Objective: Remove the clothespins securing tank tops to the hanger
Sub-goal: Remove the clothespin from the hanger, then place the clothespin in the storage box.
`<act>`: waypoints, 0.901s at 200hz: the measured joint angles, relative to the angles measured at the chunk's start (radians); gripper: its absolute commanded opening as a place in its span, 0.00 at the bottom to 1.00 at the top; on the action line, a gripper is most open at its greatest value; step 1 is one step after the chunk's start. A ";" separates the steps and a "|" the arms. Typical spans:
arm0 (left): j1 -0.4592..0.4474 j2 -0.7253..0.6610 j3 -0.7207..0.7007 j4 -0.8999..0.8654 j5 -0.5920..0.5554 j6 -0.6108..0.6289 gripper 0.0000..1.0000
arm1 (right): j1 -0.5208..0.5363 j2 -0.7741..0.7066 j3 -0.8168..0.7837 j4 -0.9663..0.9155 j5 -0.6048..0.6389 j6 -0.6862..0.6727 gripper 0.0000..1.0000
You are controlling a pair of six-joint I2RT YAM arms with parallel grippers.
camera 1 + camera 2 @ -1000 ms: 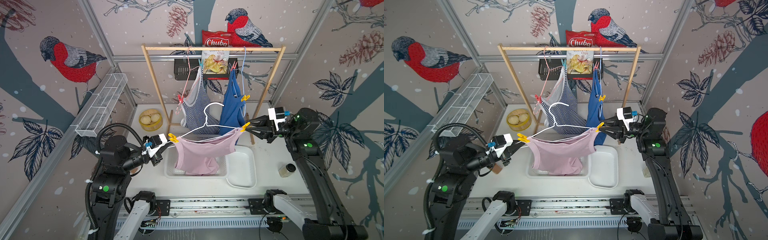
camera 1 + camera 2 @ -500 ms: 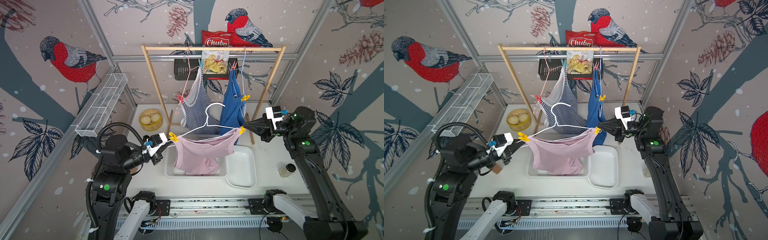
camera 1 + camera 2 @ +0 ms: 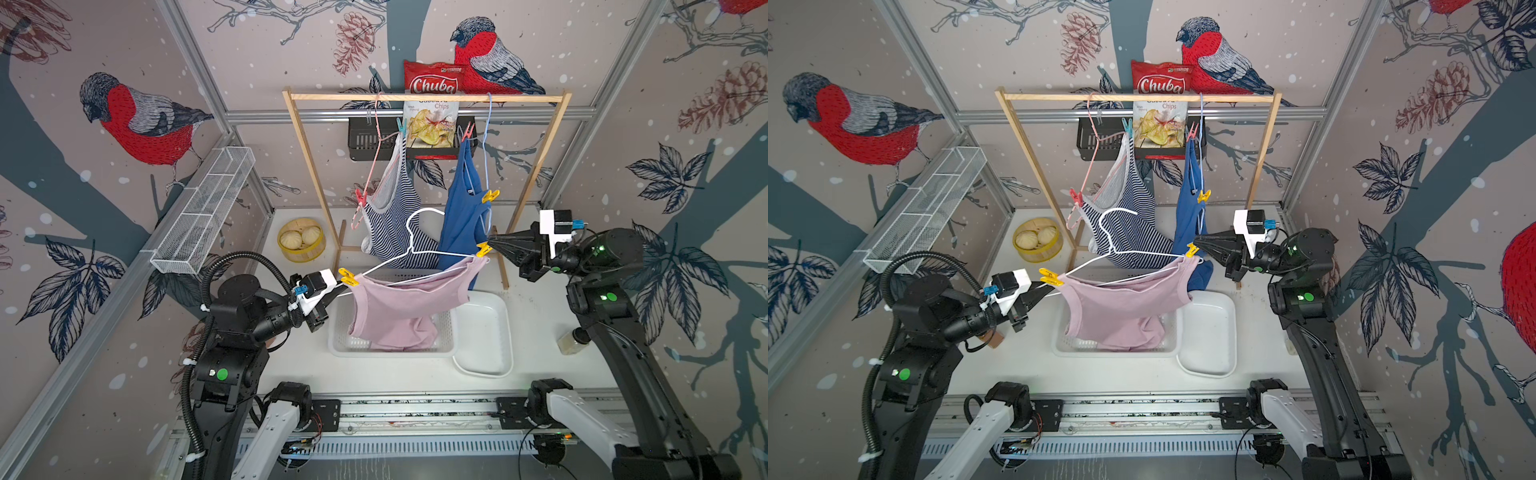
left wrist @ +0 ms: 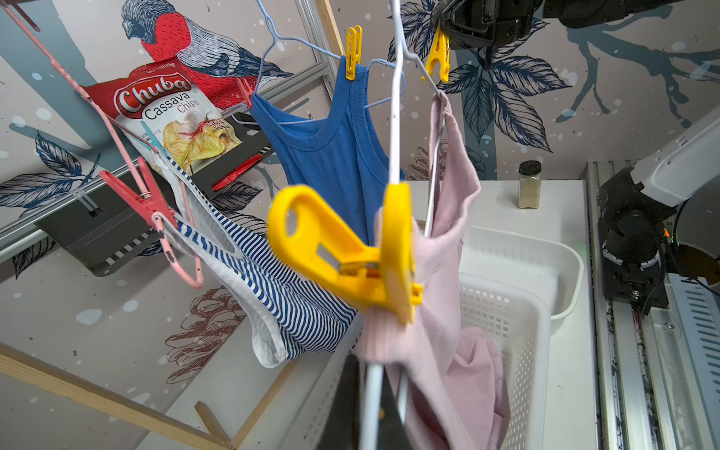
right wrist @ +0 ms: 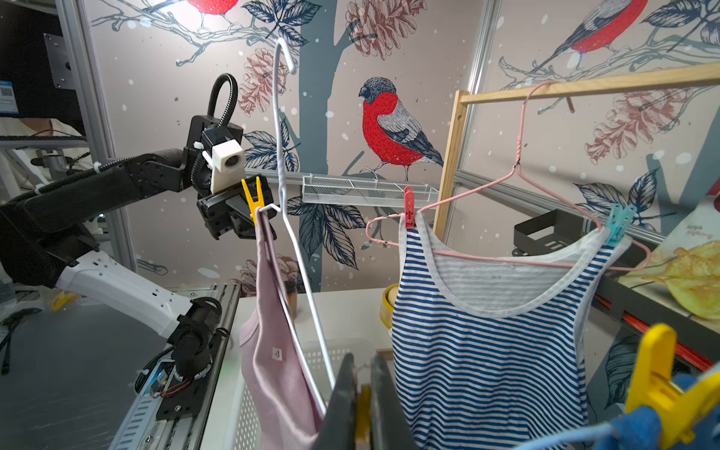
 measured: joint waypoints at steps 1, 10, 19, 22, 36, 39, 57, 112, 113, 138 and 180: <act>0.000 -0.001 -0.001 0.001 -0.001 -0.001 0.00 | 0.001 -0.001 0.000 0.001 0.002 0.002 0.00; 0.000 -0.008 -0.006 0.009 -0.008 -0.004 0.00 | 0.007 -0.012 -0.002 0.007 0.025 0.013 0.00; 0.000 -0.014 -0.011 0.024 -0.018 -0.015 0.00 | 0.009 -0.031 -0.008 0.008 0.059 0.013 0.00; 0.000 -0.015 -0.013 0.032 -0.019 -0.022 0.00 | 0.010 -0.037 -0.010 0.008 0.069 0.013 0.00; 0.000 -0.026 -0.028 0.060 -0.029 -0.032 0.00 | 0.011 -0.087 -0.038 0.001 0.130 0.013 0.00; 0.000 -0.029 -0.033 0.070 -0.032 -0.035 0.00 | 0.011 -0.099 -0.045 -0.001 0.141 0.013 0.00; 0.000 -0.042 -0.063 0.108 -0.050 -0.056 0.00 | 0.013 -0.187 -0.097 -0.015 0.209 0.013 0.00; 0.000 -0.079 -0.114 0.190 -0.060 -0.089 0.00 | 0.015 -0.361 -0.202 -0.201 0.333 -0.012 0.00; 0.000 -0.080 -0.115 0.193 -0.059 -0.091 0.00 | 0.016 -0.363 -0.208 -0.206 0.338 -0.011 0.00; 0.000 -0.087 -0.134 0.230 -0.044 -0.108 0.00 | 0.027 -0.373 -0.296 -0.262 0.404 0.014 0.00; 0.000 -0.080 -0.140 0.262 -0.044 -0.130 0.00 | 0.156 -0.353 -0.411 -0.300 0.591 0.069 0.00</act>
